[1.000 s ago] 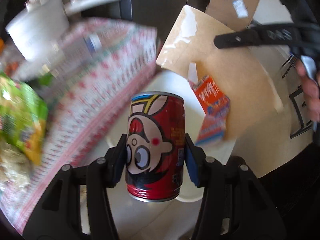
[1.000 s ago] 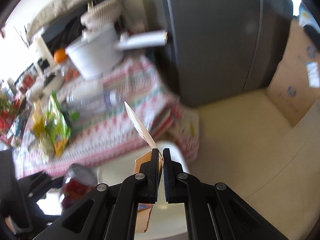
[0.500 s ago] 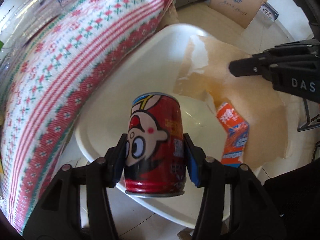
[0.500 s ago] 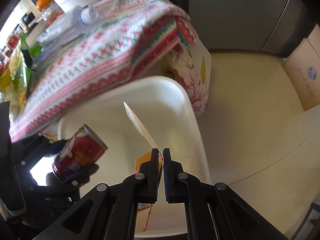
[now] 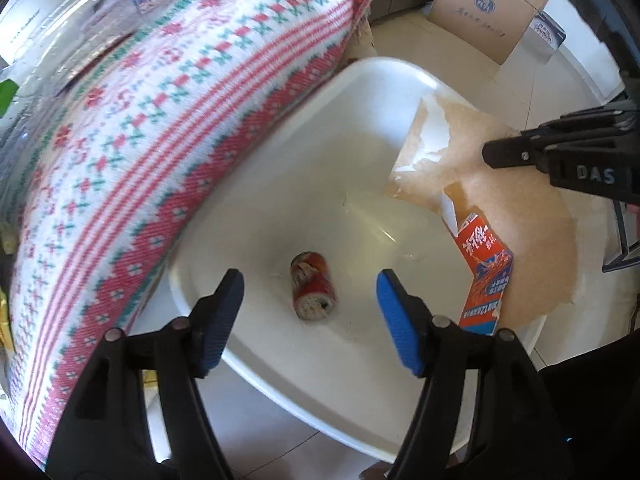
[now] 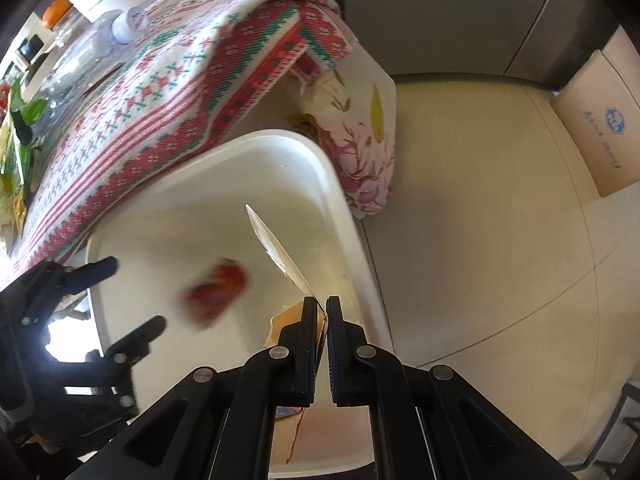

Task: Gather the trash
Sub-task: 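Carry the red can and carton to the white bin and release both, then move both open grippers back from the bin toward the table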

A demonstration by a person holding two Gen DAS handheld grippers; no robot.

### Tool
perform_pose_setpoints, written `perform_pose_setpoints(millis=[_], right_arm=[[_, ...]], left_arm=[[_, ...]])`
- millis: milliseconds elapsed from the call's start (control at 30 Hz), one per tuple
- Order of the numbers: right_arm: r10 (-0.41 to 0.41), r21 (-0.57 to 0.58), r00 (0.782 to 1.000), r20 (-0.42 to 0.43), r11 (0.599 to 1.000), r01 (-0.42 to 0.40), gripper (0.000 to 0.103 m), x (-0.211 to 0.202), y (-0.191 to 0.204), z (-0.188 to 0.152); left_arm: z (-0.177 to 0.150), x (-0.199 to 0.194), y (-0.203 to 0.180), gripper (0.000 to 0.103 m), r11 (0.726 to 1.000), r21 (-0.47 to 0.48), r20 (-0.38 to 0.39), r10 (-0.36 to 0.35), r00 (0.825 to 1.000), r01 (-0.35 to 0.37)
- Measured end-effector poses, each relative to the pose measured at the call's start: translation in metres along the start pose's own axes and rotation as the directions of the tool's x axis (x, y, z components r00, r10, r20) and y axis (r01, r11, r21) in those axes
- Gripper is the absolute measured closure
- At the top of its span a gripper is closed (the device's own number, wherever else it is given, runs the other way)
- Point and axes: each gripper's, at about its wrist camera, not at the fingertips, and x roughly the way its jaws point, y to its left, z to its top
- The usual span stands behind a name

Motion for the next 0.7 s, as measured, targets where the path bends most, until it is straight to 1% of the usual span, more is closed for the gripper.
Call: perform_pose_setpoints(millis=[33, 133, 167, 233, 333, 400, 467, 533, 600, 700], right_arm=[[-0.002, 0.003, 1.000, -0.002, 1.000, 0.002, 0.098, 0.002, -0.001, 0.008], [-0.011, 0.008, 1.000, -0.003, 1.000, 0.011, 0.098, 0.005, -0.003, 0.011], [-0.011, 0.008, 1.000, -0.004, 1.000, 0.011, 0.098, 0.007, -0.002, 0.014], [-0.014, 0.001, 1.000, -0.003, 1.000, 0.014, 0.097, 0.009, 0.002, 0.018], [0.017, 0.008, 1.000, 0.001, 1.000, -0.017, 0.094, 0.005, 0.005, 0.020], [0.033, 0.016, 0.999, 0.014, 0.999, -0.033, 0.084, -0.003, 0.007, 0.022], [0.039, 0.024, 0.999, 0.039, 0.999, -0.040, 0.062, -0.013, 0.008, 0.023], [0.057, 0.031, 0.996, 0.075, 0.998, -0.059, 0.055, -0.028, 0.008, 0.023], [0.078, 0.035, 0.992, 0.101, 0.996, -0.082, 0.054, -0.041, 0.010, 0.024], [0.093, 0.036, 0.985, 0.142, 0.994, -0.099, 0.050, -0.062, 0.014, 0.023]], left_arm=[[-0.002, -0.005, -0.001, 0.034, 1.000, -0.005, 0.006, -0.001, 1.000, 0.001], [-0.009, -0.022, -0.001, 0.033, 1.000, -0.009, 0.029, 0.002, 1.000, -0.002], [-0.003, -0.020, 0.009, 0.033, 1.000, -0.007, 0.037, 0.003, 0.999, -0.003], [-0.007, -0.032, 0.010, 0.031, 1.000, -0.007, 0.055, 0.006, 0.998, -0.006], [-0.013, -0.049, 0.017, 0.027, 1.000, -0.016, 0.084, 0.011, 0.996, -0.010], [-0.019, -0.062, 0.022, 0.025, 1.000, -0.026, 0.096, 0.010, 0.995, -0.007], [-0.027, -0.077, 0.028, 0.023, 0.999, -0.033, 0.111, 0.015, 0.994, -0.012], [-0.035, -0.092, 0.033, 0.021, 0.999, -0.041, 0.132, 0.030, 0.991, -0.024], [-0.038, -0.102, 0.041, 0.019, 0.998, -0.052, 0.146, 0.035, 0.989, -0.027], [-0.038, -0.111, 0.062, 0.018, 0.997, -0.076, 0.165, 0.041, 0.985, -0.029]])
